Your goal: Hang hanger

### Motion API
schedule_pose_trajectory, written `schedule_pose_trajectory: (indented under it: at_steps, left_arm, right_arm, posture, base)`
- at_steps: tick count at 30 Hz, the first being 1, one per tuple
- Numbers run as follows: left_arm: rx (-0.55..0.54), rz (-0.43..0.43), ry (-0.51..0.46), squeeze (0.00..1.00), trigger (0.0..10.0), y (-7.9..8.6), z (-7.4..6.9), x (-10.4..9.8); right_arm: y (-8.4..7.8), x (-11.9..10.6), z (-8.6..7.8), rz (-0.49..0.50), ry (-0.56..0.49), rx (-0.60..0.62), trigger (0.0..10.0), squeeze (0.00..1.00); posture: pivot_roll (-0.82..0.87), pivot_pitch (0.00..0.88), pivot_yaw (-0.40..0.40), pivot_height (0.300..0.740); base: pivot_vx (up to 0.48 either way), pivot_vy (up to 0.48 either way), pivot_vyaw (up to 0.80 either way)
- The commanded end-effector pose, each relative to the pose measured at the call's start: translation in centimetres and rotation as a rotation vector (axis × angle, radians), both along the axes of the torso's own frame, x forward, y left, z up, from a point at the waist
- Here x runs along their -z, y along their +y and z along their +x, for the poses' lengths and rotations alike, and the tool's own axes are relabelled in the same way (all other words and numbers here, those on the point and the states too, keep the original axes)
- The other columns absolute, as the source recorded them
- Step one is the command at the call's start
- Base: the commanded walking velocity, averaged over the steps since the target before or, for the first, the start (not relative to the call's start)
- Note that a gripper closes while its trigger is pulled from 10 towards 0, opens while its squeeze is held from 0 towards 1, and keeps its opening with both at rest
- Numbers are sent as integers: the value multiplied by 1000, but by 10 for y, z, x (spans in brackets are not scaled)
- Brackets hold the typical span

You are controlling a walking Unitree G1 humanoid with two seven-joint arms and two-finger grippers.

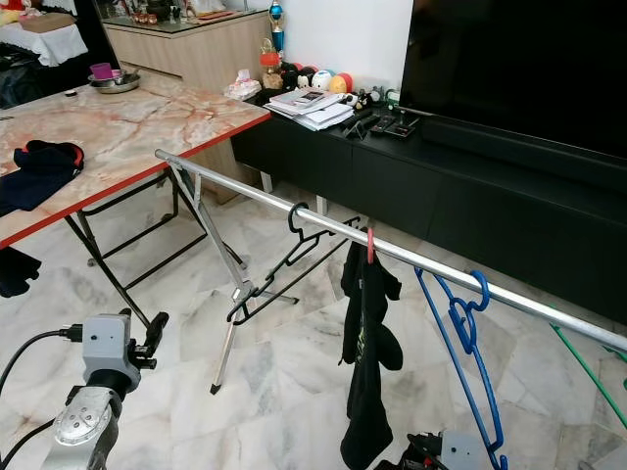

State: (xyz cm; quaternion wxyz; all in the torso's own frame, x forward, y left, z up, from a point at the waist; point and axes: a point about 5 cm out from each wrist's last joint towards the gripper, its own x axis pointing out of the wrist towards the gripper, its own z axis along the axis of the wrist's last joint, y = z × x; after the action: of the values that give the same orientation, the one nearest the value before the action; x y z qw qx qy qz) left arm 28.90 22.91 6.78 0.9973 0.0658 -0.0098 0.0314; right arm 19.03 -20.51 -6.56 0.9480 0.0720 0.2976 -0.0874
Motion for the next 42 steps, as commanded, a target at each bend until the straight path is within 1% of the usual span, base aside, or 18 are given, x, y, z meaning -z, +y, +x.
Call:
schedule_pose_trajectory:
  at_steps: [1, 2, 3, 5, 7, 11, 13, 15, 17, 20, 23, 26, 27, 29, 34, 36, 38, 42]
  left_arm:
    - [12, -18, 15, 0, 10000, -4, 3, -1]
    - [17, -20, 16, 0, 10000, -6, 4, -2]
    - [21, -21, 17, 0, 10000, -7, 5, -3]
    - [26, -20, 18, 0, 10000, -8, 6, -3]
    - [36, -16, 22, 0, 10000, -10, 8, -4]
    - [39, -18, 22, 0, 10000, -10, 10, -5]
    - [43, -21, 27, 0, 10000, -12, 12, -5]
    - [46, -24, 28, 0, 10000, -14, 13, -5]
    - [49, -27, 26, 0, 10000, -16, 14, -6]
    - [49, -29, 25, 0, 10000, -16, 15, -6]
    - [48, -32, 22, 0, 10000, -18, 16, -6]
    - [50, -36, 17, 0, 10000, -20, 18, -7]
    - [50, -36, 17, 0, 10000, -20, 18, -7]
    - [53, -39, 19, 0, 10000, -22, 18, -6]
    - [53, -46, 21, 0, 10000, -25, 18, -4]
    - [54, -47, 20, 0, 10000, -25, 18, -5]
    - [53, -50, 17, 0, 10000, -26, 19, -5]
    - [54, -49, 19, 0, 10000, -26, 18, -4]
  right_arm:
    - [-15, -44, -1, -73, -344, -30, 10000, 0]
    - [-16, -61, -7, -96, -435, -43, 10000, 0]
    - [-16, -71, -11, -109, -486, -51, 10000, 0]
    - [-16, -74, -13, -110, -498, -51, 10000, 0]
    - [-13, -88, -20, -125, -537, -75, 10000, 0]
    - [-10, -98, -25, -129, -542, -97, 10000, 0]
    - [-5, -105, -36, -100, -500, -129, 10000, 0]
    - [-7, -101, -42, -116, -470, -138, 10000, 0]
    - [-9, -103, -43, -123, -469, -132, 10000, 0]
    - [-10, -111, -41, -127, -491, -126, 10000, 0]
    - [-8, -136, -35, -122, -556, -145, 10000, 0]
    - [-6, -152, -31, -110, -604, -166, 10000, 0]
    - [-6, -152, -31, -110, -604, -166, 10000, 0]
    - [-4, -165, -27, -94, -639, -192, 10000, 0]
    - [2, -181, -22, -28, -663, -250, 10000, 0]
    - [2, -185, -20, -21, -671, -256, 10000, 0]
    - [3, -194, -15, 1, -701, -264, 10000, 0]
    - [2, -195, -15, 0, -694, -265, 10000, 0]
  posture:
    - [17, 26, 59, 740]
    - [14, 26, 60, 740]
    - [14, 25, 61, 740]
    - [11, 25, 62, 740]
    - [-1, 21, 66, 740]
    - [-3, 19, 67, 740]
    - [-12, 14, 66, 740]
    - [-11, 12, 65, 740]
    - [-13, 10, 65, 740]
    - [-19, 9, 64, 740]
    - [-25, 10, 59, 740]
    - [-29, 13, 54, 740]
    - [-29, 13, 54, 740]
    - [-34, 15, 52, 740]
    - [-39, 16, 45, 740]
    - [-37, 17, 43, 740]
    - [-38, 17, 42, 740]
    - [-42, 20, 39, 740]
  base:
    - [0, 0, 0]
    - [0, 0, 0]
    - [0, 0, 0]
    - [0, 0, 0]
    - [0, 0, 0]
    - [0, 0, 0]
    - [0, 0, 0]
    - [0, 0, 0]
    - [0, 0, 0]
    - [0, 0, 0]
    - [0, 0, 0]
    - [0, 0, 0]
    - [0, 0, 0]
    - [0, 0, 0]
    - [0, 0, 0]
    - [0, 0, 0]
    - [0, 0, 0]
    - [0, 0, 0]
